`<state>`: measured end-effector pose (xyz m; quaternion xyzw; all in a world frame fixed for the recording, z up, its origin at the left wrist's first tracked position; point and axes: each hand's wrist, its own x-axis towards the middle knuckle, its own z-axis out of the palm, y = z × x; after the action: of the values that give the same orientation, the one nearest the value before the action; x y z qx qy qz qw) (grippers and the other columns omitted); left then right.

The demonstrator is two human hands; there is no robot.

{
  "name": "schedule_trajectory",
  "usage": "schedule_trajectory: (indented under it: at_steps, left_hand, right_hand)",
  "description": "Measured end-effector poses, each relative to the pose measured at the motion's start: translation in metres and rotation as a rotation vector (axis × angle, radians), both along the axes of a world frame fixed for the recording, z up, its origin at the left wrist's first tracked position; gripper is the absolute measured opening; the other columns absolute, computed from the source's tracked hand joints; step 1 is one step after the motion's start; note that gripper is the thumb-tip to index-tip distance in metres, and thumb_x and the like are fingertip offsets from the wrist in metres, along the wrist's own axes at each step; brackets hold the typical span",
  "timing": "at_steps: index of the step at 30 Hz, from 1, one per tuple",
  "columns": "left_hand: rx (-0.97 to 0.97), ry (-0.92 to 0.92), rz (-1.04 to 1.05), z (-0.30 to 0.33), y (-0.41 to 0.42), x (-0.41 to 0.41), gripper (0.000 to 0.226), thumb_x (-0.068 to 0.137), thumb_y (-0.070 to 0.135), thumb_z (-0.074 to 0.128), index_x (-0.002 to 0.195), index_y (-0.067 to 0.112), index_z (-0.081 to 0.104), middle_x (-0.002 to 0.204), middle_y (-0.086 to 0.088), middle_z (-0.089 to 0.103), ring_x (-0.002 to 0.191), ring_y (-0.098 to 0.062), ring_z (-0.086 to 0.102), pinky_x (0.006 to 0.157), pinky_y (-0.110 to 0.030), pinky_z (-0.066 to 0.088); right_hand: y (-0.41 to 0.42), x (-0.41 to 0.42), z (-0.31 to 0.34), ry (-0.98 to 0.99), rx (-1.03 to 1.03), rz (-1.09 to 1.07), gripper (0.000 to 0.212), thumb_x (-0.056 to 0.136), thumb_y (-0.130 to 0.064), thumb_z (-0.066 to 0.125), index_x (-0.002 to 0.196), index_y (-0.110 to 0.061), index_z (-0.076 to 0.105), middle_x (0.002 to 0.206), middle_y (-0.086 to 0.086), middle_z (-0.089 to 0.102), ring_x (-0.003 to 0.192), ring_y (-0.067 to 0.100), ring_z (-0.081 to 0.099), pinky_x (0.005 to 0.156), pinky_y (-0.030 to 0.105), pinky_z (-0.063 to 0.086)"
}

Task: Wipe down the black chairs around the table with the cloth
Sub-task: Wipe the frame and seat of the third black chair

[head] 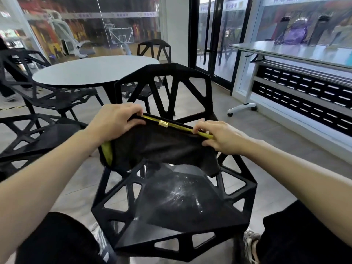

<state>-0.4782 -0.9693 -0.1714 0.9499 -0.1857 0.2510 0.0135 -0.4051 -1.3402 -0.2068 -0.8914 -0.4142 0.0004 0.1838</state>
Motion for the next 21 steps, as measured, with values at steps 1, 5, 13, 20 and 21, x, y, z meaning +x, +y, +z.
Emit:
schedule_trajectory:
  at_steps: [1, 5, 13, 20, 21]
  left_hand:
    - [0.061, -0.036, -0.025, 0.006, -0.001, -0.001, 0.033, 0.100, 0.057, 0.058, 0.106, 0.024, 0.060, 0.099, 0.006, 0.068, 0.075, -0.028, 0.065, 0.060, -0.040, 0.050]
    - [0.256, -0.089, -0.100, 0.033, -0.013, -0.007, 0.031, 0.101, 0.051, 0.063, 0.110, 0.022, 0.065, 0.100, 0.004, 0.067, 0.071, -0.025, 0.065, 0.055, -0.034, 0.041]
    - [0.094, 0.255, -0.078, 0.053, -0.009, 0.004, 0.017, 0.095, 0.019, 0.081, 0.105, 0.028, 0.071, 0.101, 0.009, 0.065, 0.097, -0.018, 0.063, 0.089, -0.045, 0.054]
    - [0.049, 0.221, 0.045, 0.029, 0.021, 0.005, 0.023, 0.096, 0.042, 0.077, 0.102, 0.029, 0.058, 0.092, 0.007, 0.064, 0.088, -0.023, 0.060, 0.076, -0.040, 0.045]
    - [0.032, 0.219, 0.048, 0.027, 0.023, 0.005, 0.024, 0.096, 0.041, 0.078, 0.101, 0.029, 0.059, 0.089, 0.009, 0.062, 0.086, -0.021, 0.059, 0.075, -0.038, 0.041]
  right_hand:
    - [0.002, -0.002, -0.005, 0.013, 0.010, 0.001, 0.054, 0.095, -0.018, 0.078, 0.132, -0.047, 0.051, 0.120, -0.023, 0.054, 0.109, 0.011, 0.054, 0.100, 0.039, 0.048]
    - [0.016, -0.008, -0.028, 0.078, -0.070, 0.011, 0.062, 0.096, -0.019, 0.076, 0.143, -0.047, 0.046, 0.129, -0.014, 0.055, 0.117, 0.016, 0.057, 0.100, 0.037, 0.048]
    - [0.021, -0.002, -0.049, -0.009, -0.118, -0.074, 0.041, 0.088, -0.048, 0.082, 0.074, -0.036, 0.045, 0.085, -0.013, 0.048, 0.088, 0.018, 0.052, 0.075, 0.034, 0.039]
    - [0.002, 0.007, -0.038, 0.011, 0.027, -0.108, 0.058, 0.077, -0.061, 0.087, 0.063, -0.023, 0.046, 0.071, -0.003, 0.054, 0.069, 0.015, 0.052, 0.066, 0.039, 0.049]
    - [0.001, 0.009, -0.035, 0.004, 0.022, -0.081, 0.055, 0.078, -0.060, 0.087, 0.063, -0.026, 0.046, 0.074, -0.005, 0.053, 0.072, 0.014, 0.051, 0.067, 0.038, 0.049]
